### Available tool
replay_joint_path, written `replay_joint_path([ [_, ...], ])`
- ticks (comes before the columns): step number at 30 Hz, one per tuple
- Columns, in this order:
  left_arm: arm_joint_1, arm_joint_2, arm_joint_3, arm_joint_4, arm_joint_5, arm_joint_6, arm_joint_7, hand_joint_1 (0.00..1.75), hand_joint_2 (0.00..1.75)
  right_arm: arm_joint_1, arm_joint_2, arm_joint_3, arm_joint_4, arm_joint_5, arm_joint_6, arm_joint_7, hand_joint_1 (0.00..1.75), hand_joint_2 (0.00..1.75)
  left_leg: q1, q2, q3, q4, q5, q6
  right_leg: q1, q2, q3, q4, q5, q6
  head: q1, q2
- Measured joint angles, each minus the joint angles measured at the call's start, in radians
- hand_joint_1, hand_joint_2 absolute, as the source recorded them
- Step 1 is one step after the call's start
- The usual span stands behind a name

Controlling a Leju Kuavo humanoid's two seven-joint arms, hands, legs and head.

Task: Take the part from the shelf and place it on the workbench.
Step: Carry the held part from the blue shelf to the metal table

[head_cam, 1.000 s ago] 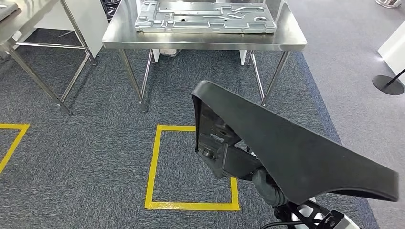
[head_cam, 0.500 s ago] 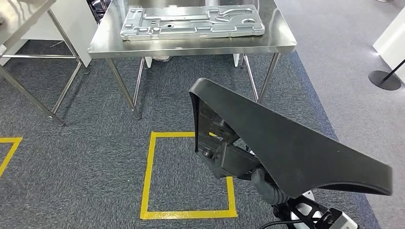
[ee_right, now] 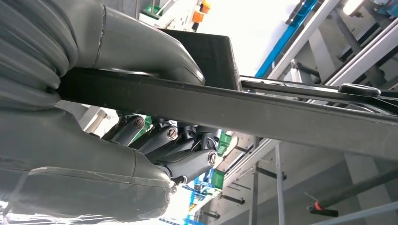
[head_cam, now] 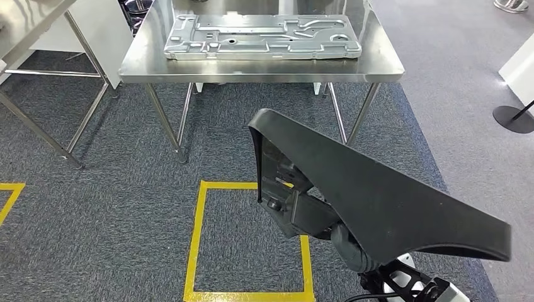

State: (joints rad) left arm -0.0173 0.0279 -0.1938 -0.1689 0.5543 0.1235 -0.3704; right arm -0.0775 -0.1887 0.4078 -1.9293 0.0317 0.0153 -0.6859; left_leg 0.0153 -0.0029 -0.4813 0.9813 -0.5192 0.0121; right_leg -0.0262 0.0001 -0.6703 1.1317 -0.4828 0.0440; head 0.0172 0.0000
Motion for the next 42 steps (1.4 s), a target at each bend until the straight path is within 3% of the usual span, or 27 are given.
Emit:
replay_joint_path([
  [2, -0.002, 0.000, -0.001, 0.000, 0.000, -0.001, 0.000, 0.00, 1.75, 0.004, 0.000, 0.000, 0.001, -0.004, -0.002, 0.000, 1.75, 1.75, 0.000, 0.000, 0.018, 0.000, -0.020, -0.014, 0.003, -0.007, 0.021, -0.095, 0.066, -0.009, 0.000, 0.000],
  [3, -0.003, 0.000, -0.001, 0.000, 0.000, -0.002, 0.000, 0.00, 1.75, 0.007, 0.000, 0.000, 0.002, -0.007, -0.003, 0.000, 1.75, 1.75, -0.001, 0.001, 0.023, 0.000, -0.027, -0.022, 0.006, -0.007, 0.022, -0.112, 0.076, -0.017, 0.000, 0.000],
  [5, -0.006, 0.000, -0.002, 0.000, 0.000, -0.004, -0.001, 0.00, 1.75, 0.011, 0.001, -0.002, 0.002, -0.011, -0.006, 0.000, 1.75, 1.75, -0.001, 0.004, 0.031, 0.004, -0.029, -0.034, 0.010, -0.002, 0.029, -0.114, 0.064, -0.037, -0.001, 0.000],
  [7, -0.006, 0.000, -0.003, 0.000, 0.000, -0.007, -0.001, 0.00, 1.75, 0.014, 0.002, -0.005, 0.000, -0.011, -0.010, 0.000, 1.75, 1.75, 0.003, 0.005, 0.019, 0.048, -0.029, -0.041, 0.010, 0.002, 0.050, -0.121, 0.054, -0.052, -0.003, 0.000],
  [9, -0.007, 0.000, -0.004, 0.000, -0.002, -0.008, -0.001, 0.00, 1.75, 0.016, 0.002, -0.008, -0.002, -0.011, -0.015, 0.000, 1.75, 1.75, 0.005, 0.005, -0.047, 0.162, -0.054, -0.046, 0.012, 0.002, 0.072, -0.125, 0.039, -0.063, -0.007, 0.000],
  [11, -0.006, 0.000, -0.005, 0.000, -0.003, -0.009, -0.001, 0.00, 1.75, 0.021, 0.003, -0.009, -0.002, -0.010, -0.019, 0.000, 1.75, 1.75, 0.005, 0.005, -0.135, 0.280, -0.107, -0.049, 0.017, 0.004, 0.093, -0.125, 0.020, -0.070, -0.009, 0.000],
  [12, -0.005, 0.000, -0.005, 0.000, -0.004, -0.009, -0.001, 0.00, 1.75, 0.025, 0.003, -0.009, -0.002, -0.009, -0.020, 0.000, 1.75, 1.75, 0.005, 0.005, -0.165, 0.303, -0.126, -0.048, 0.019, 0.006, 0.105, -0.125, 0.009, -0.072, -0.010, 0.000],
  [13, -0.002, 0.000, -0.006, 0.000, -0.005, -0.009, -0.001, 0.00, 1.75, 0.028, 0.003, -0.009, -0.002, -0.008, -0.020, 0.000, 1.75, 1.75, 0.004, 0.005, -0.180, 0.295, -0.127, -0.044, 0.022, 0.009, 0.120, -0.125, -0.002, -0.073, -0.010, 0.000],
  [14, 0.000, 0.000, -0.006, 0.000, -0.006, -0.009, -0.001, 0.00, 1.75, 0.031, 0.003, -0.009, -0.002, -0.007, -0.021, 0.000, 1.75, 1.75, 0.002, 0.004, -0.183, 0.258, -0.103, -0.038, 0.025, 0.011, 0.137, -0.125, -0.013, -0.073, -0.010, 0.000],
  [16, 0.005, 0.002, -0.006, 0.001, -0.009, -0.010, -0.001, 0.00, 1.75, 0.034, 0.003, -0.010, -0.003, -0.004, -0.024, 0.000, 1.75, 1.75, -0.007, 0.002, -0.172, 0.140, 0.007, -0.019, 0.030, 0.014, 0.167, -0.125, -0.037, -0.071, -0.009, 0.000],
  [18, 0.007, 0.005, -0.007, 0.002, -0.013, -0.010, -0.002, 0.00, 1.75, 0.040, 0.003, -0.010, -0.004, 0.002, -0.032, 0.000, 1.75, 1.75, -0.017, -0.002, -0.163, 0.067, 0.082, -0.005, 0.033, 0.016, 0.184, -0.127, -0.057, -0.063, -0.008, 0.000],
  [21, 0.003, 0.006, -0.009, 0.003, -0.018, -0.010, -0.004, 0.00, 1.75, 0.051, 0.003, -0.014, -0.005, 0.004, -0.043, 0.000, 1.75, 1.75, -0.019, -0.004, -0.139, 0.044, 0.083, 0.008, 0.031, 0.017, 0.195, -0.111, -0.060, -0.047, -0.010, 0.000],
  [23, 0.000, 0.006, -0.010, 0.003, -0.020, -0.010, -0.004, 0.00, 1.75, 0.056, 0.003, -0.019, -0.002, -0.003, -0.044, 0.000, 1.75, 1.75, -0.015, -0.004, -0.114, 0.030, 0.076, 0.017, 0.029, 0.014, 0.162, -0.042, -0.065, -0.038, -0.009, 0.000],
  [26, -0.005, 0.007, -0.012, 0.003, -0.021, -0.010, -0.002, 0.00, 1.75, 0.058, 0.004, -0.028, 0.019, -0.020, -0.039, 0.001, 1.75, 1.75, -0.013, -0.004, -0.088, 0.025, 0.055, 0.022, 0.021, 0.011, 0.041, 0.124, -0.131, -0.023, -0.008, 0.000],
  [28, -0.004, 0.006, -0.014, 0.003, -0.021, -0.010, 0.000, 0.00, 1.75, 0.056, 0.006, -0.032, 0.040, -0.031, -0.036, 0.002, 1.75, 1.75, -0.011, -0.005, -0.064, 0.025, 0.034, 0.019, 0.014, 0.009, -0.009, 0.147, -0.153, -0.016, -0.008, 0.000],
  [29, -0.004, 0.006, -0.014, 0.003, -0.021, -0.009, 0.000, 0.00, 1.75, 0.053, 0.007, -0.034, 0.049, -0.036, -0.035, 0.002, 1.75, 1.75, -0.010, -0.006, -0.049, 0.025, 0.022, 0.016, 0.011, 0.007, -0.012, 0.114, -0.134, -0.013, -0.008, 0.000],
  [31, -0.004, 0.005, -0.015, 0.003, -0.020, -0.009, 0.001, 0.00, 1.75, 0.046, 0.009, -0.039, 0.062, -0.042, -0.035, 0.003, 1.75, 1.75, -0.008, -0.007, -0.018, 0.025, -0.002, 0.007, 0.009, 0.002, 0.008, -0.005, -0.030, -0.012, -0.007, 0.000],
  [33, -0.006, 0.005, -0.015, 0.004, -0.018, -0.009, 0.001, 0.00, 1.75, 0.037, 0.011, -0.042, 0.074, -0.044, -0.034, 0.005, 1.75, 1.75, -0.009, -0.007, -0.001, 0.024, -0.023, -0.005, 0.012, -0.004, 0.023, -0.083, 0.045, -0.021, -0.008, 0.000],
  [34, -0.007, 0.005, -0.015, 0.004, -0.016, -0.009, 0.001, 0.00, 1.75, 0.033, 0.014, -0.043, 0.078, -0.045, -0.033, 0.006, 1.75, 1.75, -0.010, -0.007, 0.004, 0.024, -0.029, -0.011, 0.013, -0.004, 0.025, -0.093, 0.056, -0.029, -0.009, 0.000],
  [37, -0.010, 0.004, -0.015, 0.004, -0.011, -0.007, 0.001, 0.00, 1.75, 0.021, 0.025, -0.043, 0.083, -0.036, -0.028, 0.008, 1.75, 1.75, -0.010, -0.004, 0.007, 0.046, -0.031, -0.026, 0.013, 0.001, 0.044, -0.103, 0.045, -0.051, -0.011, 0.000],
  [39, -0.010, 0.003, -0.015, 0.004, -0.009, -0.006, 0.001, 0.00, 1.75, 0.007, 0.034, -0.041, 0.084, -0.022, -0.022, 0.007, 1.75, 1.75, -0.007, -0.003, -0.044, 0.140, -0.045, -0.034, 0.012, 0.001, 0.065, -0.112, 0.034, -0.061, -0.014, 0.000],
  [42, -0.010, 0.001, -0.015, 0.004, -0.008, -0.001, 0.000, 0.00, 1.75, -0.009, 0.042, -0.036, 0.084, -0.008, -0.015, 0.003, 1.75, 1.75, -0.006, -0.003, -0.164, 0.310, -0.117, -0.041, 0.016, 0.001, 0.094, -0.115, 0.011, -0.069, -0.017, 0.000],
])
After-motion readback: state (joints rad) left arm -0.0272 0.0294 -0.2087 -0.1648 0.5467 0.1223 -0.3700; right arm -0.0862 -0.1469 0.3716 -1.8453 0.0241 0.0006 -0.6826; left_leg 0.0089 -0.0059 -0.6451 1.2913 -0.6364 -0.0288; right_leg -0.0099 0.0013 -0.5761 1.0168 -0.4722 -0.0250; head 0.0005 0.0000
